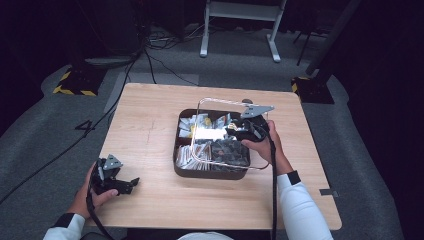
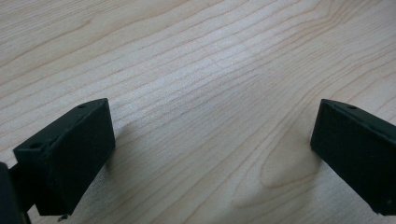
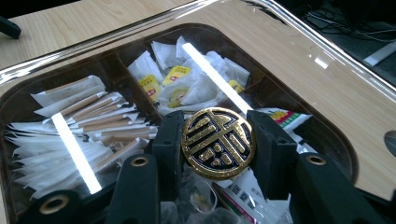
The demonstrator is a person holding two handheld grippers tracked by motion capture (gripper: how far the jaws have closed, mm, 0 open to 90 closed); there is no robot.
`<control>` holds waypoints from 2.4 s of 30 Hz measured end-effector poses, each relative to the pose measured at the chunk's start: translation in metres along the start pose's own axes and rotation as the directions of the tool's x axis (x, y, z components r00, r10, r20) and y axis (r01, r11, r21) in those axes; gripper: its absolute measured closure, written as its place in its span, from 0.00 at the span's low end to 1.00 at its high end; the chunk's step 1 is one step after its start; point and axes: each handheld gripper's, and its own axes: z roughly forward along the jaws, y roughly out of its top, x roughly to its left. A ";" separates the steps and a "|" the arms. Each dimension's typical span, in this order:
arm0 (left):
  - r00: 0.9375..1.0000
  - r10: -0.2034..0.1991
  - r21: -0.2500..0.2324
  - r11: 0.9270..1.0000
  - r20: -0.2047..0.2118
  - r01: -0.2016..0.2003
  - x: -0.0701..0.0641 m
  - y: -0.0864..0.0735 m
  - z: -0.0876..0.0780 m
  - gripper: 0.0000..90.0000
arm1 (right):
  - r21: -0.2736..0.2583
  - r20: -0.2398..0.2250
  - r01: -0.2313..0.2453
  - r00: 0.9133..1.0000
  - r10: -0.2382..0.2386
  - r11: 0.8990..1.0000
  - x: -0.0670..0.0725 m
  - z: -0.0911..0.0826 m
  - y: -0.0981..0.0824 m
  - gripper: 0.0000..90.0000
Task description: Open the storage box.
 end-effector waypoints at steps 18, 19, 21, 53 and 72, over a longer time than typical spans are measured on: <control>1.000 0.000 0.000 1.000 0.000 0.000 0.000 0.000 0.000 0.00 | 0.003 0.046 -0.027 0.999 0.027 1.000 -0.019 -0.027 -0.022 0.66; 1.000 0.000 0.000 1.000 0.000 0.000 0.000 0.000 0.000 0.00 | 0.002 0.048 -0.029 0.998 0.029 1.000 -0.021 -0.029 -0.023 0.66; 1.000 0.000 0.000 1.000 0.000 0.000 0.000 0.000 0.000 0.00 | 0.003 0.054 -0.033 0.998 0.033 0.999 -0.023 -0.032 -0.024 0.66; 1.000 -0.001 0.000 1.000 -0.001 0.001 0.000 0.000 0.000 0.00 | 0.000 0.124 -0.089 0.988 0.088 0.996 -0.054 -0.076 -0.064 0.66; 1.000 -0.001 0.000 1.000 -0.001 0.001 0.000 0.000 0.000 0.00 | 0.021 0.187 -0.172 0.968 0.165 0.985 -0.083 -0.094 -0.101 0.66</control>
